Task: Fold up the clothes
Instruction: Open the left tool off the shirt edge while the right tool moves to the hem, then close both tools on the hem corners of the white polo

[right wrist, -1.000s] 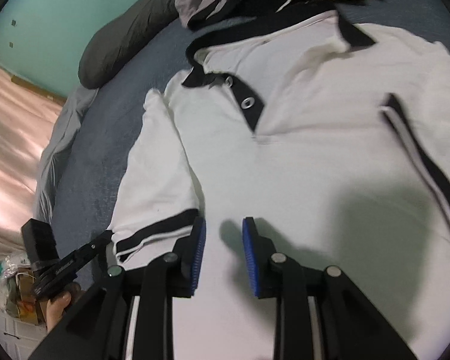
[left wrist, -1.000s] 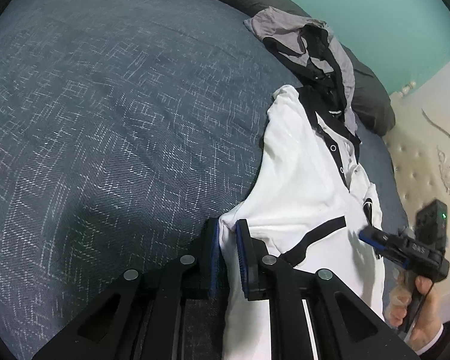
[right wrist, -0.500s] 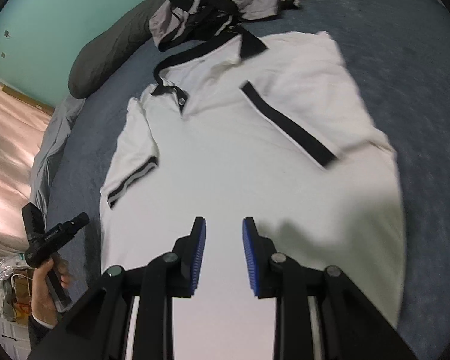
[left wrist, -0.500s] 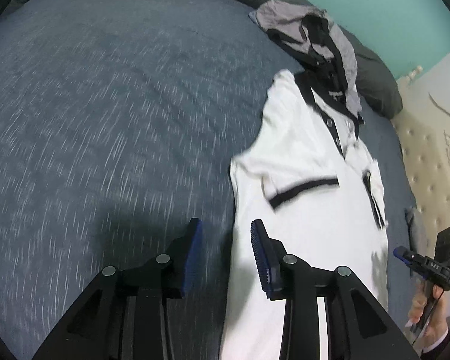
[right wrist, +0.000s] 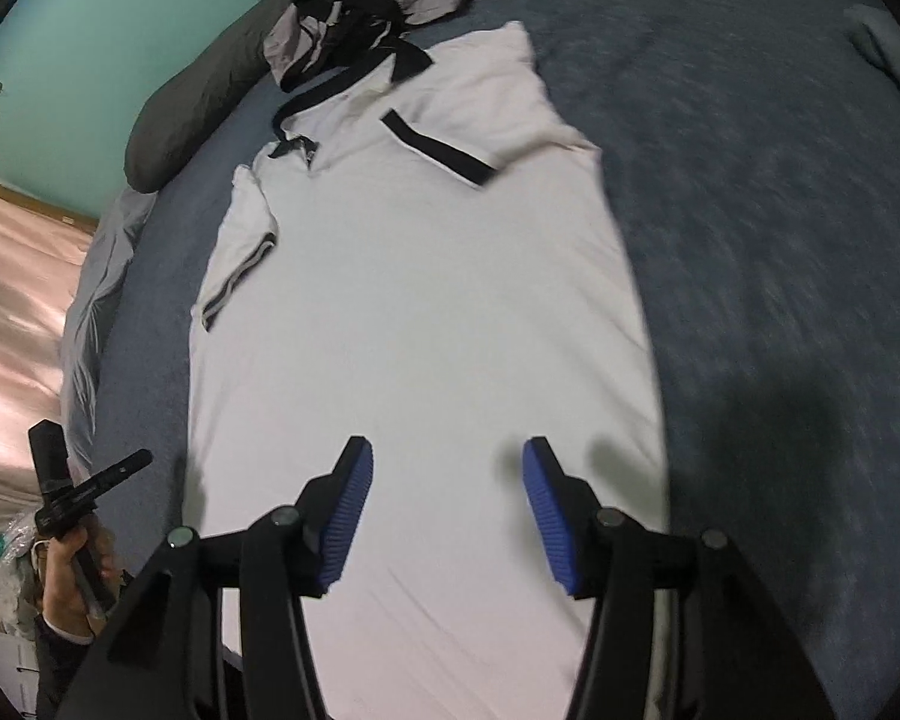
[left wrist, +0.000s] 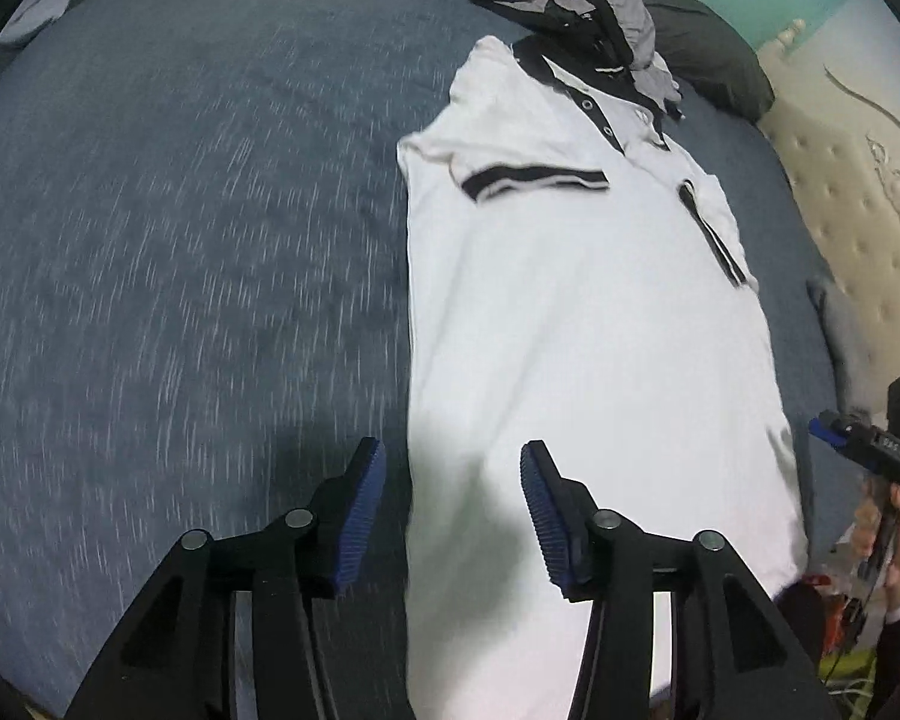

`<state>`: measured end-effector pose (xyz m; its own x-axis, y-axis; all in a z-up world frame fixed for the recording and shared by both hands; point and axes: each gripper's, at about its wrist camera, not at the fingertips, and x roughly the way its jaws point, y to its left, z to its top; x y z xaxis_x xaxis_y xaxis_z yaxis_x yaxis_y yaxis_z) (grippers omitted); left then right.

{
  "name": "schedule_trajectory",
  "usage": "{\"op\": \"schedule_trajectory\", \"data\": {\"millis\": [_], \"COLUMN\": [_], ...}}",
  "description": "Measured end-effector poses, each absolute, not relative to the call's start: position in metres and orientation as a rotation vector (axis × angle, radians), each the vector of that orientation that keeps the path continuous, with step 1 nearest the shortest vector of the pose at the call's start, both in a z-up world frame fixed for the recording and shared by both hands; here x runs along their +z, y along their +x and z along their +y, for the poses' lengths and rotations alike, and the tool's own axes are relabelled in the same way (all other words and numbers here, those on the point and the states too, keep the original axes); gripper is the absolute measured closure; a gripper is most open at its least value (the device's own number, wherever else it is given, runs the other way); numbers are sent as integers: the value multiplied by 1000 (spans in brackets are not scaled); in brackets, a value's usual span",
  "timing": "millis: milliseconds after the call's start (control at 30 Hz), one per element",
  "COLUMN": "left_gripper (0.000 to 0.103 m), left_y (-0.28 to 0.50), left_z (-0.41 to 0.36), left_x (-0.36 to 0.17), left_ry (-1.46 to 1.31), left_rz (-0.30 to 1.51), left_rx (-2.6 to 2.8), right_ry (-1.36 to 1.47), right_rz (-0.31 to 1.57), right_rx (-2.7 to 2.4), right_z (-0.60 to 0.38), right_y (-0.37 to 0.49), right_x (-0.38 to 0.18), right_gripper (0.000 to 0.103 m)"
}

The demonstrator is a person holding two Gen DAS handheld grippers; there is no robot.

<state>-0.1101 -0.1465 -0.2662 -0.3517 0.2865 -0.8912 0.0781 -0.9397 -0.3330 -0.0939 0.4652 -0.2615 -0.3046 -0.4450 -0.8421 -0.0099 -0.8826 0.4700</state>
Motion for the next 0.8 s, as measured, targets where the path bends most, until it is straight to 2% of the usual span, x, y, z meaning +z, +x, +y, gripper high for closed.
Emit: {"op": "schedule_trajectory", "data": {"millis": [167, 533, 800], "left_gripper": [47, 47, 47], "left_y": [-83, -43, -26], "left_z": [-145, -140, -142], "left_x": [-267, -281, -285], "left_ry": [-1739, -1846, -1874], "left_rz": [-512, -489, -513], "left_rx": [2402, 2317, 2285], "right_ry": [1716, 1901, 1912], "right_rz": [-586, -562, -538], "right_rx": [-2286, -2245, -2218], "right_z": [489, 514, 516], "right_y": [-65, -11, 13], "right_x": [-263, -281, -282], "right_gripper": [50, 49, 49]}}
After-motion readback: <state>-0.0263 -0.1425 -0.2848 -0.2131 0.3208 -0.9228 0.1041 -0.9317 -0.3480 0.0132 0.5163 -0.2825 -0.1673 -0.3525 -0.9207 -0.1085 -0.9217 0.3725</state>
